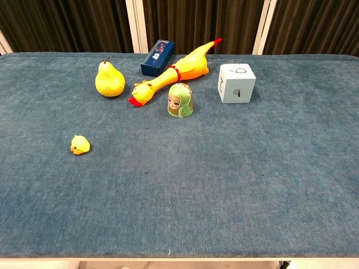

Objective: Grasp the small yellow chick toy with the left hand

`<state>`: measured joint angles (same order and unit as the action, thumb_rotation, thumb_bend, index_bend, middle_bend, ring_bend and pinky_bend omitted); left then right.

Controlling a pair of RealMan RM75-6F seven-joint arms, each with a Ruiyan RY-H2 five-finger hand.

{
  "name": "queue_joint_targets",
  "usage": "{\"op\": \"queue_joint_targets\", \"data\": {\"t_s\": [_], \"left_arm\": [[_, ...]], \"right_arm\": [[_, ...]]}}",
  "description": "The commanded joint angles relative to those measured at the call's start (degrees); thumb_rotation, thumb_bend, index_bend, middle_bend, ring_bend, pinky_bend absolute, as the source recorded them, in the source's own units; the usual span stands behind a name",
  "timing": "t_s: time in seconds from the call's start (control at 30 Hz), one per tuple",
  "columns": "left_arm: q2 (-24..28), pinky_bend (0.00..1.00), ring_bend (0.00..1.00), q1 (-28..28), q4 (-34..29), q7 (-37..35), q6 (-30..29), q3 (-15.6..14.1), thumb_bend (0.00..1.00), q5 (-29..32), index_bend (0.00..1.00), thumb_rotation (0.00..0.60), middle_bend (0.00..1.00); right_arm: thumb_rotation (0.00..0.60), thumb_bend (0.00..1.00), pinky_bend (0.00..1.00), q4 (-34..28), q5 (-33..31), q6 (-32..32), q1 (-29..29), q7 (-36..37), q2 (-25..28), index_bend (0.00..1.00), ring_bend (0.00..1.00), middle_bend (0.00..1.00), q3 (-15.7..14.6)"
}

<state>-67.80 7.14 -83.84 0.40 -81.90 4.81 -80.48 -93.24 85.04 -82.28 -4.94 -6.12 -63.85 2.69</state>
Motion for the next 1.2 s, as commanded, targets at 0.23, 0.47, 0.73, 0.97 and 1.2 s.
{"op": "queue_joint_targets", "data": {"t_s": [0.23,0.47,0.73,0.97,1.2], "left_arm": [[-1.6,0.26,0.08,1.3,-1.7,-2.0,2.1,-1.3,0.33,-2.3,0.18,0.6,0.09],[-5.6,0.26,0.08,5.4,-0.5,-6.1,7.9,-2.2,0.32,-4.8,0.18,0.6,0.09],[-11.4,0.26,0.08,10.4,3.3,-7.6,13.8,-0.9,0.3,-4.2,0.18,0.6,0.09],[-14.3,0.26,0.08,13.3,4.8,-7.1,16.8,-0.7,0.28,-3.9,0.18,0.6,0.09],[-16.5,0.26,0.08,15.1,5.6,-6.0,19.4,-1.1,0.26,-2.8,0.23,0.6,0.09]], "right_arm": [[0.6,0.4,0.16,-0.3,-0.1,0.1,0.0,0.1,0.1,0.11,0.16,0.19,0.0],[0.6,0.4,0.16,-0.4,-0.3,0.3,0.1,0.5,0.2,0.11,0.16,0.19,-0.1],[0.6,0.4,0.16,-0.5,-0.8,0.7,-0.1,0.7,0.4,0.11,0.16,0.19,0.1],[0.6,0.4,0.16,-0.5,-0.8,0.9,-0.1,0.7,0.5,0.11,0.16,0.19,0.0],[0.6,0.4,0.16,-0.6,-0.9,1.2,-0.3,0.8,0.6,0.11,0.16,0.19,0.1]]}}
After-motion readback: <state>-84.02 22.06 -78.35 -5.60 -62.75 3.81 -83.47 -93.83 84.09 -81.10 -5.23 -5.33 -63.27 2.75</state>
